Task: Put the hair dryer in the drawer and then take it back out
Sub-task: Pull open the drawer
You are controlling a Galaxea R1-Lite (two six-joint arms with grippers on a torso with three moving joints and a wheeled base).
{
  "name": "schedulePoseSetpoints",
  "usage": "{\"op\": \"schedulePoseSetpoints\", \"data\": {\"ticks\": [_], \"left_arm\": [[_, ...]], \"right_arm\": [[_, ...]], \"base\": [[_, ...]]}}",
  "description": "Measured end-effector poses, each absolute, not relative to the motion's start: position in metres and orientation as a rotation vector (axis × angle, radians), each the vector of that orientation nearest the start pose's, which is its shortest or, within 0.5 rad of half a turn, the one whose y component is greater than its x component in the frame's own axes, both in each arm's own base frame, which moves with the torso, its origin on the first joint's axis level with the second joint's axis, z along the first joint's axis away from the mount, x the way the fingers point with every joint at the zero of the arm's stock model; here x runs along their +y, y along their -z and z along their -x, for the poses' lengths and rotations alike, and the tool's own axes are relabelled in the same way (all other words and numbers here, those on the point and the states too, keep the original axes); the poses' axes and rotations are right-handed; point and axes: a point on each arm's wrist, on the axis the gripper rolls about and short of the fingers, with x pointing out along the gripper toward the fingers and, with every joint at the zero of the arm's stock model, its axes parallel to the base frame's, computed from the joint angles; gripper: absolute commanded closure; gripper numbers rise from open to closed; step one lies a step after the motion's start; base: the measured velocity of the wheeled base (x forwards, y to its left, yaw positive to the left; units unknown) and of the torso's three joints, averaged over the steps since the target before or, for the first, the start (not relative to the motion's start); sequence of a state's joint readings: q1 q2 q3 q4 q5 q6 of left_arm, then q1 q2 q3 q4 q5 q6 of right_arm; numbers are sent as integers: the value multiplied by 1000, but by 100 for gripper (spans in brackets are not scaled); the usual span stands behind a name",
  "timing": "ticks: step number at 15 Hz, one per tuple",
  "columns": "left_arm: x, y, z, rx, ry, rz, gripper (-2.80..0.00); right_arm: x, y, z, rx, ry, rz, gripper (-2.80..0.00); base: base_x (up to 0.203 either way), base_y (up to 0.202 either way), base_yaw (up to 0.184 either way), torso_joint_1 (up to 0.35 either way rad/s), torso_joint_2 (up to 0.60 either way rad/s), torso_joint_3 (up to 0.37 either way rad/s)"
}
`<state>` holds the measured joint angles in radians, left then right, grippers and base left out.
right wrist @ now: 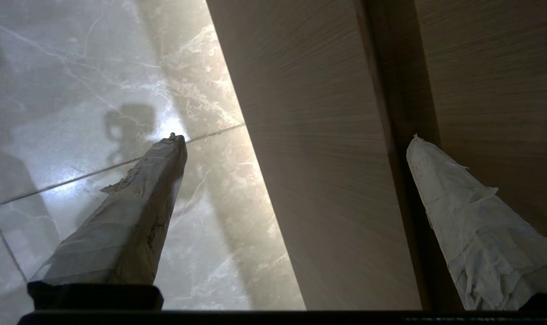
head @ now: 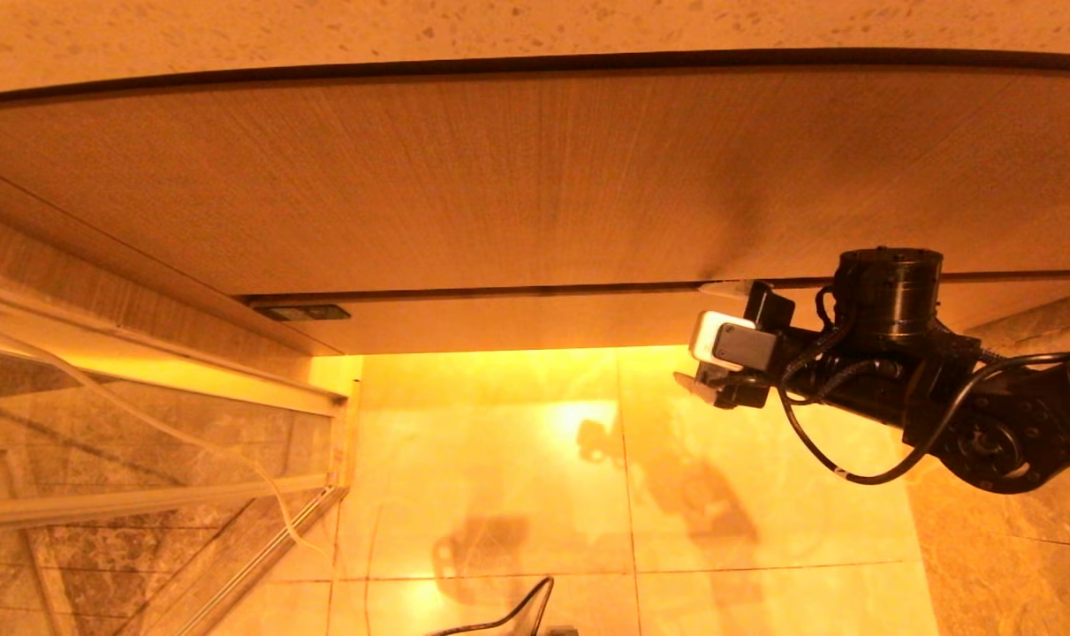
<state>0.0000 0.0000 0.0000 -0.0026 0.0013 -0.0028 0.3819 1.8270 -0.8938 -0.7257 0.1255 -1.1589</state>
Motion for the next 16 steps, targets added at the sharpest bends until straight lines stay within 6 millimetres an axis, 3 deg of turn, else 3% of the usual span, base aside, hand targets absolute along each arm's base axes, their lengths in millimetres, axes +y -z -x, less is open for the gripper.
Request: {"op": "schedulePoseSetpoints", "data": {"ticks": [16], "left_arm": [[0,-76,23,-3,-1,2,0]], "right_arm": [[115,-167,-331,-125,-498,1205,-280]], "base": [[0,0,0,0,0,0]]}}
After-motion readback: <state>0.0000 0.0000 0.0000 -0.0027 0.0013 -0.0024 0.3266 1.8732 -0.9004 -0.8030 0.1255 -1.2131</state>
